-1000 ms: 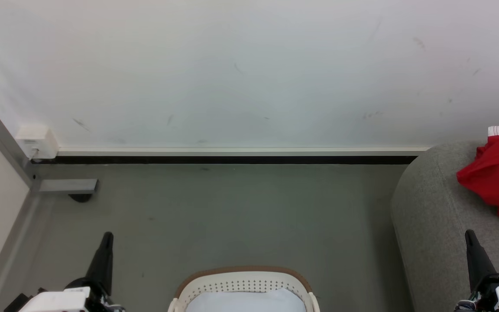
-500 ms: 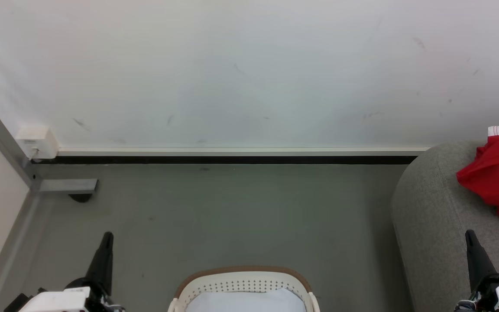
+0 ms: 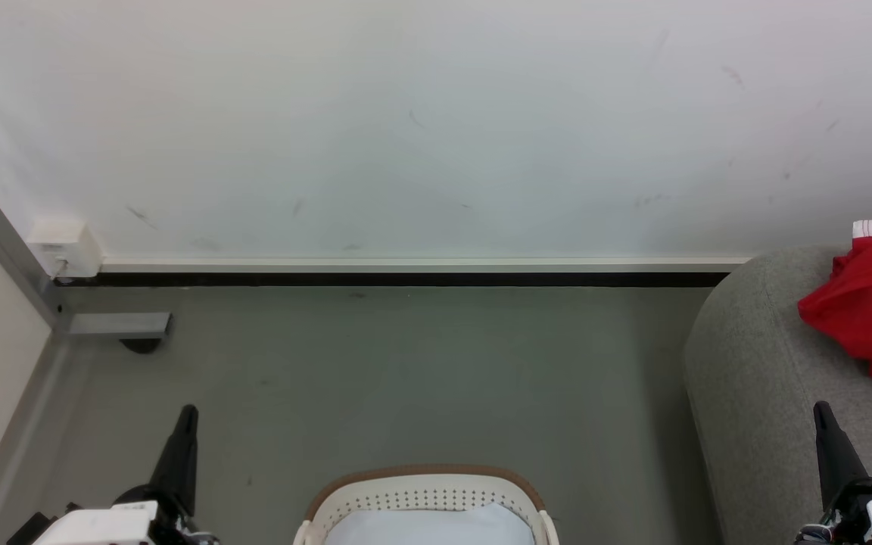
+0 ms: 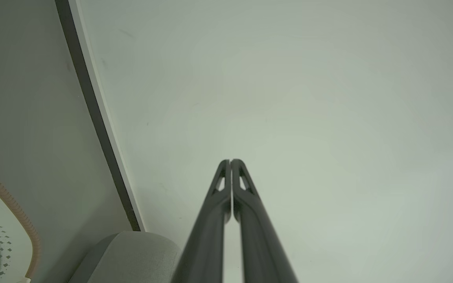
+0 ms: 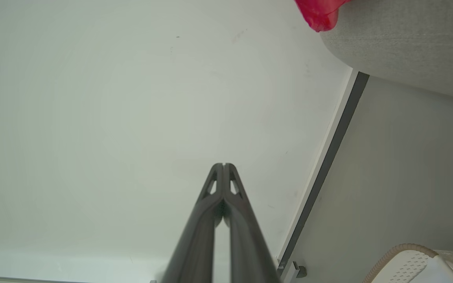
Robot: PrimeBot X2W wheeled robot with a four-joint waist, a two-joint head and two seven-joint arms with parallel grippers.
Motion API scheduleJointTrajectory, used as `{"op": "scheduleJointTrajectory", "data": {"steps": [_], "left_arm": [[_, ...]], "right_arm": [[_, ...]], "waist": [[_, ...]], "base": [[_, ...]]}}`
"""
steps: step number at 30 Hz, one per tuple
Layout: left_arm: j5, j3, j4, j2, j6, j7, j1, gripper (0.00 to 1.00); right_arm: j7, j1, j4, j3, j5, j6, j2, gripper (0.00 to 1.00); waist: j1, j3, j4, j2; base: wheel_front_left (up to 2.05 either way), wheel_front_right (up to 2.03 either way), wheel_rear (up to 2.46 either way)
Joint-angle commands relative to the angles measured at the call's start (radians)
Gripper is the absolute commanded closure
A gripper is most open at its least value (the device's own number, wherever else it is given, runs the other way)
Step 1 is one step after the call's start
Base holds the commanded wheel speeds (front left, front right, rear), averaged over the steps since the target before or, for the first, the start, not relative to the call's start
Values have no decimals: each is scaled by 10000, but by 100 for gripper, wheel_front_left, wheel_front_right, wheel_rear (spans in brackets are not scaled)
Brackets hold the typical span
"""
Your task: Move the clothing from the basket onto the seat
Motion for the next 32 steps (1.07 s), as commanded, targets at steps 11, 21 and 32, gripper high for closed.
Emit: {"op": "scheduleJointTrajectory", "data": {"steps": [11,21,32], "left_arm": [[-140,23,-1,16,-51,38,-88,100],[-140,22,-1,16,-51,38,-88,100],[-141,22,-2,16,-51,37,-88,100]], "right_arm": [[51,-113,23,-52,-56,-21,22,100],[65,-115,23,-64,-66,-21,29,100],[69,-116,24,-76,-81,-21,35,100]], "waist": [[0,0,0,0],[0,0,0,0],[0,0,0,0]], "base": [[0,0,0],[0,0,0],[0,0,0]]}}
